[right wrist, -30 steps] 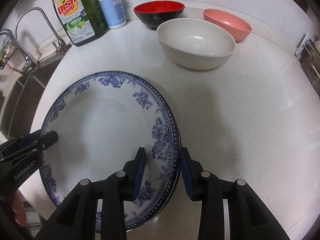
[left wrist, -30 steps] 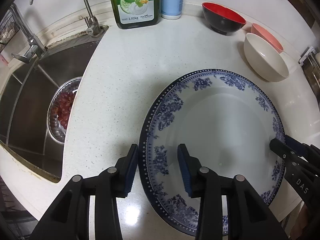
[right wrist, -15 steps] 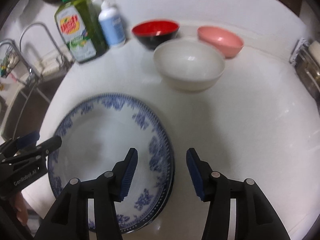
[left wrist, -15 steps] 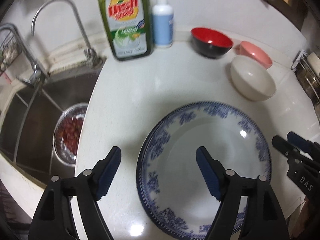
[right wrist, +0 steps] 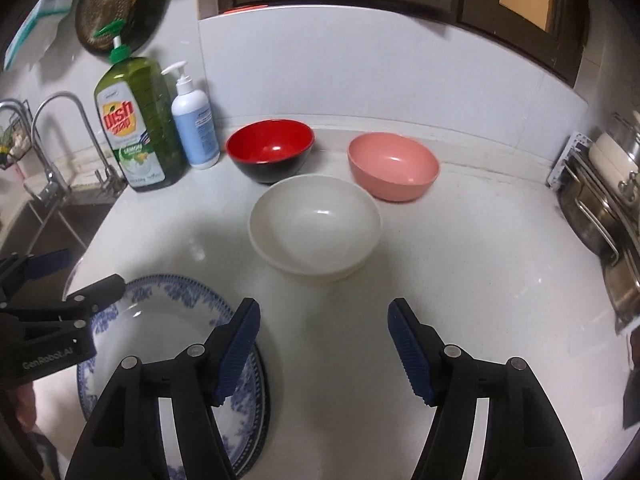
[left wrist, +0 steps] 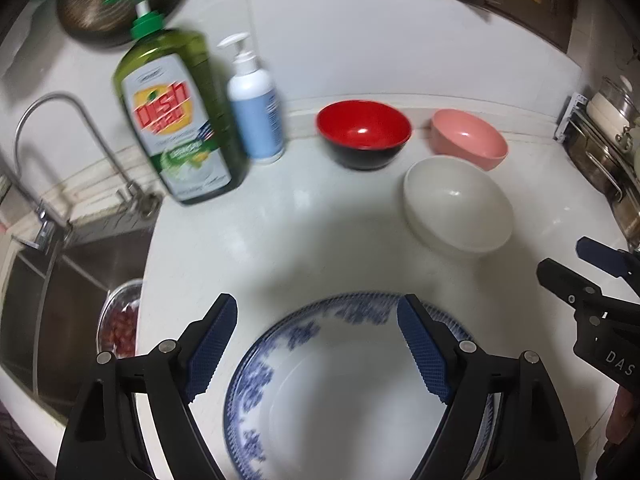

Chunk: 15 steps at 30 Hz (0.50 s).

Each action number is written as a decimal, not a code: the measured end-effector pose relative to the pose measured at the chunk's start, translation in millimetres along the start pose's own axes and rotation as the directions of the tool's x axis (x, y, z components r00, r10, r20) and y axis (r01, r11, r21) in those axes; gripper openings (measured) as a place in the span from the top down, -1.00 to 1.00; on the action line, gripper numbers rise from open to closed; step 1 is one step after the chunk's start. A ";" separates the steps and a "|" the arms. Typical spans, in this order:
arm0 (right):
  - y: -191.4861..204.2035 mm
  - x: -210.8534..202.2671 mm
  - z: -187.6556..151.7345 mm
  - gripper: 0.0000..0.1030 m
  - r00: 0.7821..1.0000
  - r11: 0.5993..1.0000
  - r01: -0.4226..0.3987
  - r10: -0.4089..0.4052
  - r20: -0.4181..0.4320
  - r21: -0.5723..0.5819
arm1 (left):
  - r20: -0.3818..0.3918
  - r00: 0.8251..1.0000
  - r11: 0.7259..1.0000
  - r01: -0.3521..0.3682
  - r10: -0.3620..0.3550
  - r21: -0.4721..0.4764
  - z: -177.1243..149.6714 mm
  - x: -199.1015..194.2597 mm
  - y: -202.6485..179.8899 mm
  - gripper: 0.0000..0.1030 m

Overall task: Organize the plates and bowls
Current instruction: 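Move both grippers to the cream-white bowl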

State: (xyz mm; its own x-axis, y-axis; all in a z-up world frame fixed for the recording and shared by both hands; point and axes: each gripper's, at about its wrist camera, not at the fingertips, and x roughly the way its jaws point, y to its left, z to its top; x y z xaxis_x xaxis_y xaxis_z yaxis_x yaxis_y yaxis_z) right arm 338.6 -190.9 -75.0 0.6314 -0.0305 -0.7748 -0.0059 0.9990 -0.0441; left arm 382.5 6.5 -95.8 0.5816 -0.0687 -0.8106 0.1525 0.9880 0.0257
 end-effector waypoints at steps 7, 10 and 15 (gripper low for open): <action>-22.8 14.4 17.3 -0.31 0.999 1.000 -0.015 0.016 -0.035 0.024 | 0.013 1.000 0.999 -0.002 0.002 0.041 28.0 11.4 -17.8 -0.59; -32.4 20.1 24.0 -0.31 0.999 0.999 -0.016 0.018 -0.039 0.041 | 0.012 1.000 0.998 0.006 -0.007 0.056 38.7 17.4 -24.1 -0.59; -47.0 32.0 36.2 -0.31 0.998 0.997 -0.035 0.039 -0.057 0.062 | -0.001 1.000 0.996 0.027 -0.027 0.088 54.9 33.4 -36.6 -0.57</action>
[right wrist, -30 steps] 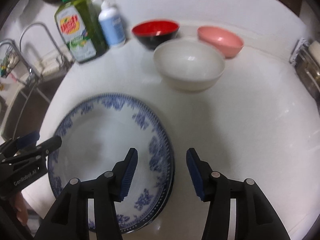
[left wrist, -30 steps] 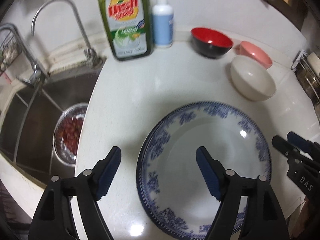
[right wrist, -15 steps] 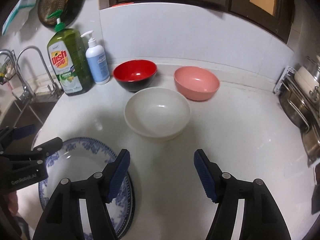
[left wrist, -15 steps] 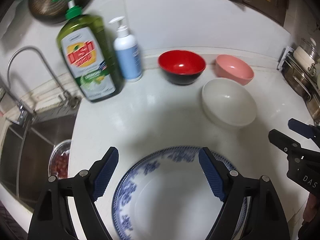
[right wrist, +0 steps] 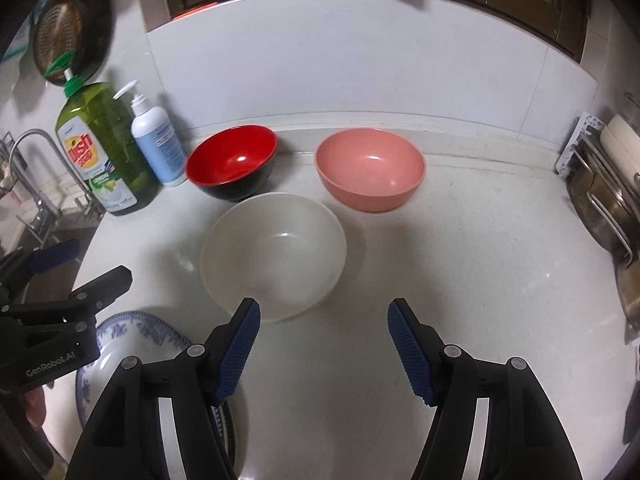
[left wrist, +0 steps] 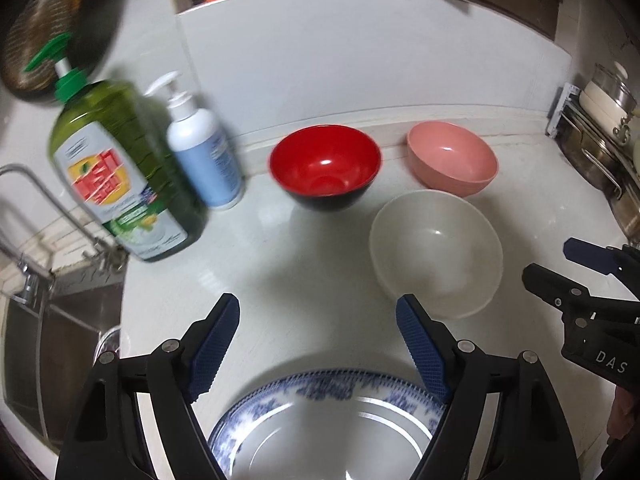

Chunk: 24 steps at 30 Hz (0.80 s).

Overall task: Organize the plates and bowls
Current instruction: 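Move both grippers to the cream-white bowl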

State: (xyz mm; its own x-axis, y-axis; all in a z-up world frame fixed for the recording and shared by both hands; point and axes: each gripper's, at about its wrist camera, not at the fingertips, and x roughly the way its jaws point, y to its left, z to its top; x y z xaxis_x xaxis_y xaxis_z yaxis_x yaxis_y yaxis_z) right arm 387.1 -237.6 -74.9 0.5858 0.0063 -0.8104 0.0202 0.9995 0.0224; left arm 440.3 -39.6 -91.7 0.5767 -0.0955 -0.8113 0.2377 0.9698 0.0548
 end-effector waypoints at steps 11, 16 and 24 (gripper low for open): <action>-20.6 41.6 25.9 -0.17 0.997 0.998 -0.024 0.028 -0.075 0.052 | -0.060 0.997 0.998 0.055 -0.054 0.019 32.8 50.5 -13.4 -0.37; -26.5 63.0 27.5 0.11 0.990 0.996 -0.038 0.049 -0.131 0.084 | -0.104 0.992 0.997 0.073 -0.070 0.027 38.6 72.8 -20.3 -0.19; -31.1 84.7 26.9 0.42 0.978 0.992 -0.062 0.082 -0.194 0.109 | -0.154 0.983 0.994 0.106 -0.102 0.018 43.7 98.0 -29.0 0.26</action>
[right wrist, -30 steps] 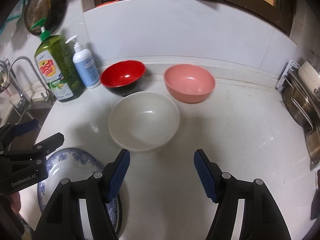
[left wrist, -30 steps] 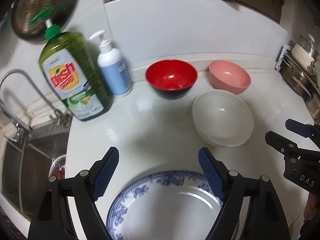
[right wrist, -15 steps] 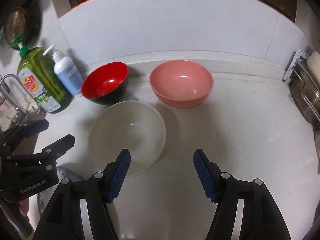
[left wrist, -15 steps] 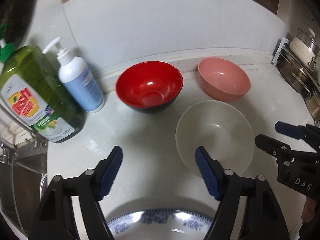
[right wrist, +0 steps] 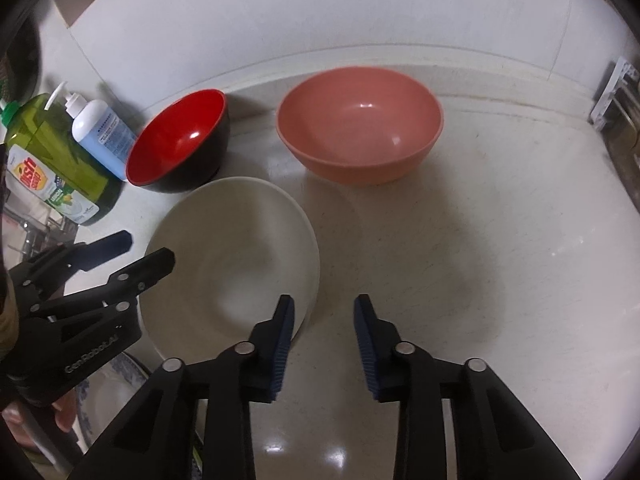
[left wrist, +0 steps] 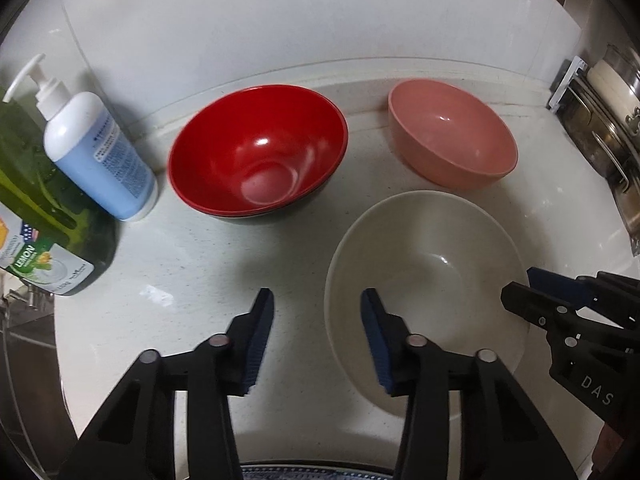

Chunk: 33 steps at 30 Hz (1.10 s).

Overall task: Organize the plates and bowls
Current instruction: 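Close both grippers on the rim of the cream-white bowl, then carry the white bowl with both grippers beside the plate stack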

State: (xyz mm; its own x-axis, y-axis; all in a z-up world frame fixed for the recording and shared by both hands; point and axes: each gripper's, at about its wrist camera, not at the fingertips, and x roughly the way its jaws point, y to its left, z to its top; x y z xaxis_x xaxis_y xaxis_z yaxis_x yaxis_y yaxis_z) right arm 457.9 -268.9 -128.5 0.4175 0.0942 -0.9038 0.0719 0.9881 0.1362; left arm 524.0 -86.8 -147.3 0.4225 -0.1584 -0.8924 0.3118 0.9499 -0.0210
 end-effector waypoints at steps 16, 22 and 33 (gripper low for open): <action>0.4 -1.2 3.7 0.80 1.000 0.999 -0.023 0.023 -0.014 0.033 | -0.040 0.996 0.997 0.081 -0.082 -0.017 -9.7 -6.4 -13.3 0.86; -4.4 -22.2 -9.0 0.80 1.000 0.999 -0.011 0.011 0.001 0.042 | -0.025 0.994 0.995 0.103 -0.103 0.001 -23.6 -32.3 -29.2 0.85; -30.9 -68.6 -51.4 0.80 1.000 0.997 0.018 -0.019 0.008 0.075 | -0.059 0.981 0.982 0.188 -0.186 0.035 -55.6 -55.9 -75.4 0.85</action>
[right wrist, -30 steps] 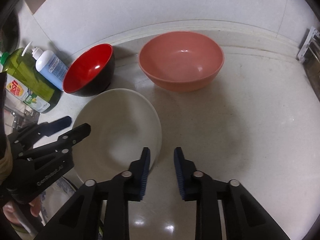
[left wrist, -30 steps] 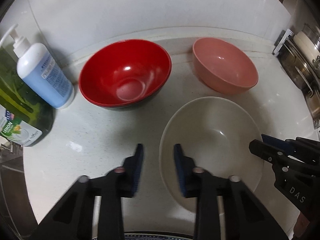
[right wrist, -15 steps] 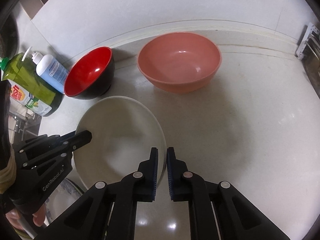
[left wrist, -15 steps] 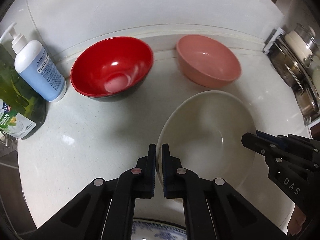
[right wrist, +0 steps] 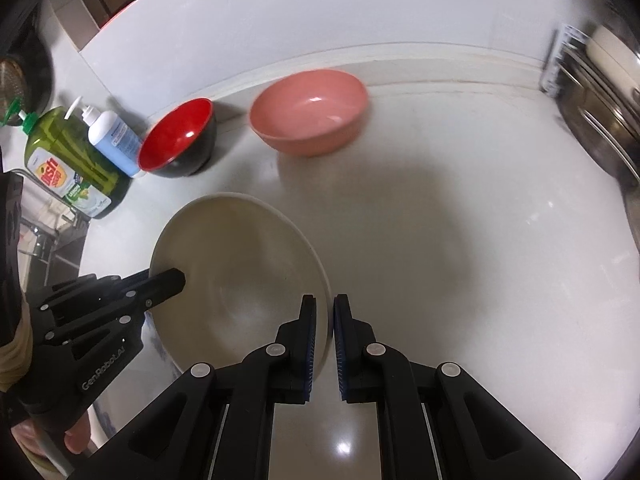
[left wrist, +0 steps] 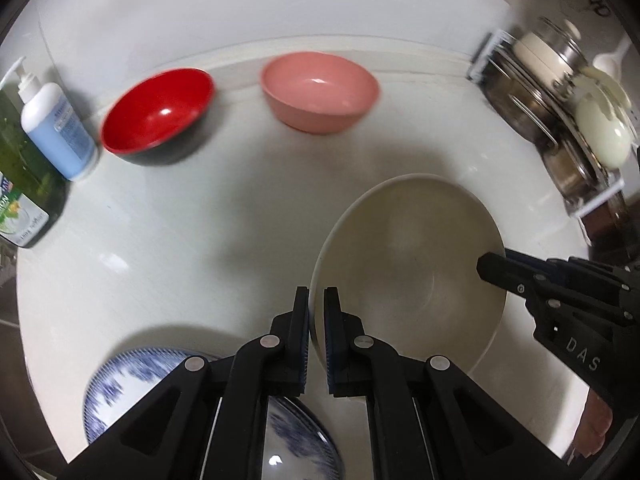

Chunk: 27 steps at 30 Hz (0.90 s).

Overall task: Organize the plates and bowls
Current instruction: 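Carry the white bowl with both grippers beside the plate stack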

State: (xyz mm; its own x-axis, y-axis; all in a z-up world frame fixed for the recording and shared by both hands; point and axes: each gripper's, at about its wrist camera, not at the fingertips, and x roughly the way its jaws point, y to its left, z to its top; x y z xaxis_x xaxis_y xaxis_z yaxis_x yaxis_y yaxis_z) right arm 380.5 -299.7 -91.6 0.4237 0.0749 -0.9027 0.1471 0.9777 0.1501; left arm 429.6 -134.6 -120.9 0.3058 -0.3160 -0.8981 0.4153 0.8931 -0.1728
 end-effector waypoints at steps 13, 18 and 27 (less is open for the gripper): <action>-33.8 -27.7 -50.2 0.80 0.998 0.999 0.042 -0.041 -0.041 0.032 | -0.046 0.998 0.999 0.035 -0.034 0.012 -36.2 0.6 -51.9 0.83; -47.1 -27.6 -61.0 0.80 0.996 0.998 0.046 -0.042 -0.073 0.042 | -0.067 0.997 0.999 0.039 -0.037 0.024 -43.9 5.6 -63.8 0.82; -60.4 -19.3 -72.7 0.79 0.990 0.998 0.043 -0.037 -0.134 0.042 | -0.097 0.995 0.999 0.039 -0.039 0.006 -48.7 18.4 -71.8 0.79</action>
State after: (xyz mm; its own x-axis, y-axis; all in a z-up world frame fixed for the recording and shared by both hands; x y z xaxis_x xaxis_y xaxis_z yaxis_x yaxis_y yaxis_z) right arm 298.5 -345.9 -112.5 0.2947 0.0639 -0.9534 0.2031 0.9708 0.1278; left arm 363.7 -189.0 -144.7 0.2050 -0.3177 -0.9258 0.4319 0.8782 -0.2057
